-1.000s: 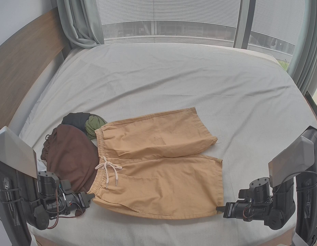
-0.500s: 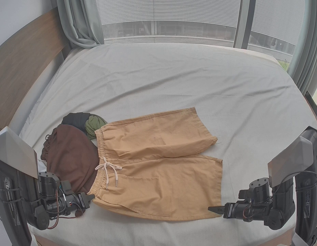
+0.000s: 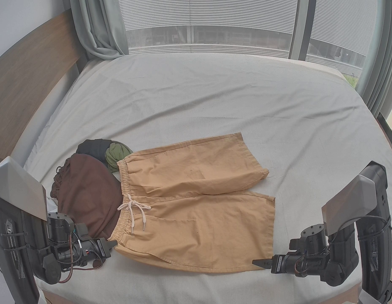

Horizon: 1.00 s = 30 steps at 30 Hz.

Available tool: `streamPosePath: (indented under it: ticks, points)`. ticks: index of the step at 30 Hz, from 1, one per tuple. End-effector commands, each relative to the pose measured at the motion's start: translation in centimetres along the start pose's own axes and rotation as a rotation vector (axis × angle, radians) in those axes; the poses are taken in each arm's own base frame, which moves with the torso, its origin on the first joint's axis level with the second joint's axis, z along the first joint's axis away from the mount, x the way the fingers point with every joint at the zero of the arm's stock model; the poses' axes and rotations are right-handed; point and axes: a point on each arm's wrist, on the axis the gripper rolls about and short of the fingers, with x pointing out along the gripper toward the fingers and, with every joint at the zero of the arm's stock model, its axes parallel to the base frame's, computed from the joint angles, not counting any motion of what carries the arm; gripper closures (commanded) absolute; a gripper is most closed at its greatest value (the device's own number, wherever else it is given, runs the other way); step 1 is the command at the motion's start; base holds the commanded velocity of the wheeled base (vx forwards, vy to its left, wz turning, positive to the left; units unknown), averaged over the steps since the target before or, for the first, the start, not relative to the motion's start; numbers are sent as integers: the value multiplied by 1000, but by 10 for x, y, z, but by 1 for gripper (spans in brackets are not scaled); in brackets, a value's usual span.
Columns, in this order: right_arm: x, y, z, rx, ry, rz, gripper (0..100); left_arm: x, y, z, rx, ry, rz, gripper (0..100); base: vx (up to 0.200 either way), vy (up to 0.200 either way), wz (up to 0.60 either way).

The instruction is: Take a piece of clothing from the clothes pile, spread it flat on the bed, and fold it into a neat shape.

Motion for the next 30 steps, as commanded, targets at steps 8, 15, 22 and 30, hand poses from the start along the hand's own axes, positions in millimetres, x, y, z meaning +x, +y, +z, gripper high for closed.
streamPosePath:
  ticks: [8,15,22,30]
  points:
    - [4,-3,-1,10,8,-6,100,2,5,0,-15,2,14,100,0,0,0]
    - [-7,0,2,14,-7,-4,100,1,5,-1,-18,7,12,100,0,0,0]
    - [-27,3,-1,11,2,-4,100,-7,8,-7,-13,46,-6,100,0,0,0]
    - [-38,4,-4,8,10,-11,100,-8,11,-8,8,70,-40,100,0,0,0]
